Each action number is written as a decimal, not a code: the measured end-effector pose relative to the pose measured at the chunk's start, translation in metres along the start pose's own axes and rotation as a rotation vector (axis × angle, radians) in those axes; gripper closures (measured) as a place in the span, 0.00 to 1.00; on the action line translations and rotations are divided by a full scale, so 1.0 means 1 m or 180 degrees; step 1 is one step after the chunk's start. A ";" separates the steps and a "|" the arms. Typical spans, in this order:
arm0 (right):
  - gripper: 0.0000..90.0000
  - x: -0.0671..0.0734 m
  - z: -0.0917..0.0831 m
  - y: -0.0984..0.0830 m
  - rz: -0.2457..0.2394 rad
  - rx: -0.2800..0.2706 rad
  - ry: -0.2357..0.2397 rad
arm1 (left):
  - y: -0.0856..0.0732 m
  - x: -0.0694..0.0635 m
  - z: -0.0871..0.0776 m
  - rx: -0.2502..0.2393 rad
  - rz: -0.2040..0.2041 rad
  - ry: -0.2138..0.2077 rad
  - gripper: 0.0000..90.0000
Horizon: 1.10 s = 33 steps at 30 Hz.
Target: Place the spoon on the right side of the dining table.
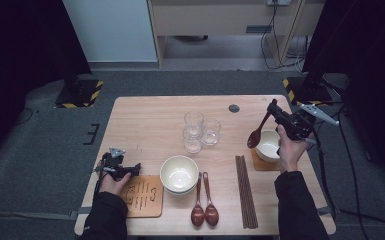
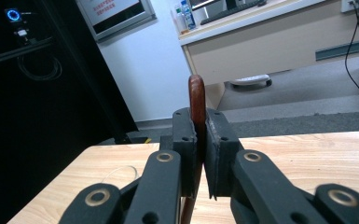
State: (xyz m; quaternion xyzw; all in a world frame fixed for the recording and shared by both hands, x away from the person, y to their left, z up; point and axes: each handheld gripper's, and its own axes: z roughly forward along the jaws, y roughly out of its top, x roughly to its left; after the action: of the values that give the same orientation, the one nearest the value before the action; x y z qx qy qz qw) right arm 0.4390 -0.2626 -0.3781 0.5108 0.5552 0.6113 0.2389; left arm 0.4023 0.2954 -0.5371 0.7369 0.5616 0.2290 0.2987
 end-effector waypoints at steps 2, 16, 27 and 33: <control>0.94 -0.002 -0.001 0.001 0.0004 -0.0002 -0.0028 | 0.000 0.000 0.000 0.0000 0.0000 0.0000 0.00; 0.94 -0.017 -0.003 0.006 0.0077 -0.0026 -0.0195 | 0.000 0.000 0.000 0.0000 0.0000 0.0000 0.00; 0.94 -0.031 -0.004 0.007 0.0134 -0.0015 -0.0342 | 0.000 0.000 0.000 0.0000 -0.0001 -0.0001 0.00; 0.94 -0.039 -0.003 0.006 0.0153 0.0005 -0.0420 | 0.000 0.000 0.000 0.0000 0.0000 -0.0001 0.00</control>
State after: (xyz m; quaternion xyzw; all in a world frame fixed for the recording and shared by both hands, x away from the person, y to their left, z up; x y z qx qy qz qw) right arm 0.4521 -0.2996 -0.3861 0.5633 0.5263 0.5815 0.2598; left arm 0.4023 0.2954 -0.5371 0.7369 0.5616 0.2289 0.2988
